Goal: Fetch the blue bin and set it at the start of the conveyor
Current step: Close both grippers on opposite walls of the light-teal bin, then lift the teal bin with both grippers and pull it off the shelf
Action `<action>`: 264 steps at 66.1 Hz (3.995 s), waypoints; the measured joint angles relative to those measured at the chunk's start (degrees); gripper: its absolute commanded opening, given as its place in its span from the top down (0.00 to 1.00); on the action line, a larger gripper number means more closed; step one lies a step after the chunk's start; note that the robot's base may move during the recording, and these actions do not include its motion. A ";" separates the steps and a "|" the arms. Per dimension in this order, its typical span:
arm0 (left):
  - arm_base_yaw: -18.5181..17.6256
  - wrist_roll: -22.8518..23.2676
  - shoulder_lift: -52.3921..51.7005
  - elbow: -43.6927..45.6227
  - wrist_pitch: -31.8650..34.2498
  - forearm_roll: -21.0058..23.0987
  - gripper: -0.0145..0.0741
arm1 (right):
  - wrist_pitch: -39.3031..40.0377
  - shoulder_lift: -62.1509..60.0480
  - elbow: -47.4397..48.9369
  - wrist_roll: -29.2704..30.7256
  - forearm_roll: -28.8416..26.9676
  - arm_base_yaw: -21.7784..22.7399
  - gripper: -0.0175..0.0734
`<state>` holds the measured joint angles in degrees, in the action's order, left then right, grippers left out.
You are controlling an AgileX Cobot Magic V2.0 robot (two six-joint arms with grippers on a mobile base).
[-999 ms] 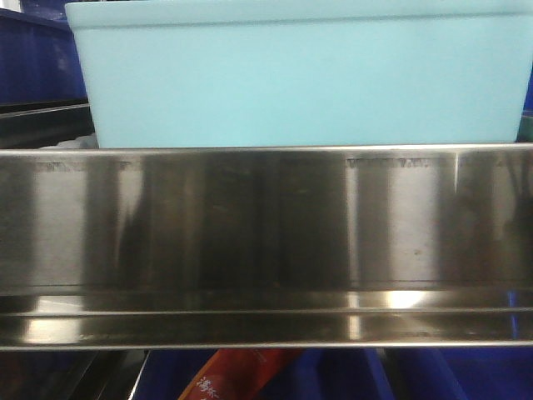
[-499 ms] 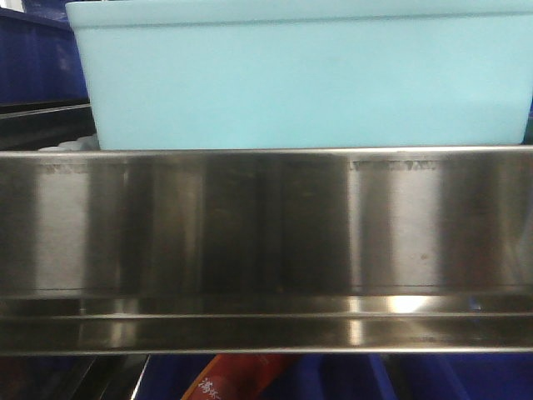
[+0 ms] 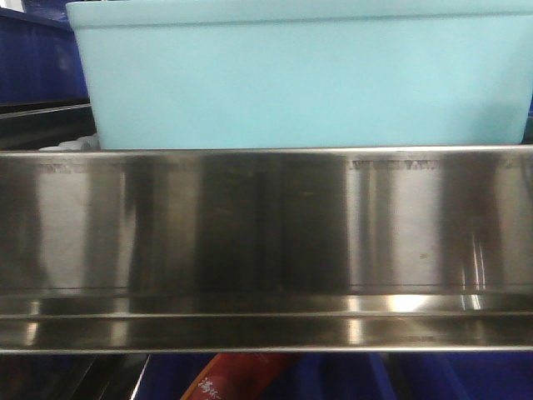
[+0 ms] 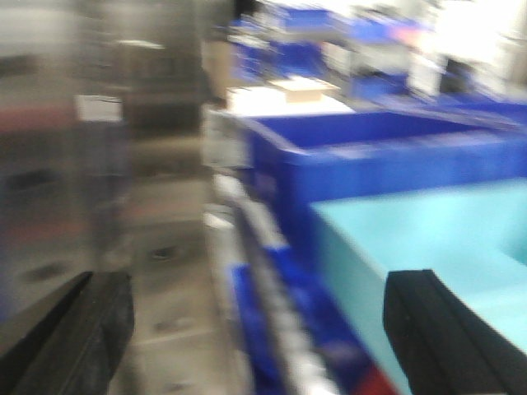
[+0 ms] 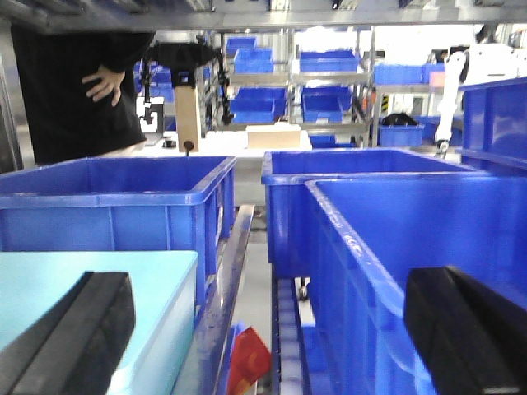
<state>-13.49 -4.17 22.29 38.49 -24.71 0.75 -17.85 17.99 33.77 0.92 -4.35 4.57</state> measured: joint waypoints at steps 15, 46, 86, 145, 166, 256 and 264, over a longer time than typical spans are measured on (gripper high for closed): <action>-18.73 -1.22 12.43 5.55 0.21 0.00 0.25 | -2.11 7.45 3.98 0.90 0.00 -5.57 0.18; -24.77 5.52 49.36 38.02 -5.67 0.89 0.26 | -25.65 35.43 29.55 1.08 -0.20 -12.34 0.18; -11.64 16.36 74.67 60.19 -37.50 -4.90 0.26 | -43.00 65.93 53.46 -3.18 -0.20 -12.34 0.18; -9.54 17.17 81.51 60.29 -42.28 -4.94 0.96 | -40.69 77.36 53.46 -4.23 -0.13 -12.34 0.98; -10.12 17.39 78.51 60.29 -43.26 -4.07 0.96 | -41.50 72.40 53.46 -4.36 -0.13 -12.34 0.98; -14.55 22.11 50.28 53.28 -47.01 -9.87 0.96 | -47.37 53.37 53.46 -5.23 -2.08 -20.85 0.98; -14.55 22.11 50.28 53.28 -47.01 -9.87 0.96 | -47.37 53.37 53.46 -5.23 -2.08 -20.85 0.98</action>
<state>-28.03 17.94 72.57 91.78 -71.72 -9.12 -65.22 71.36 87.23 -4.31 -6.42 -16.28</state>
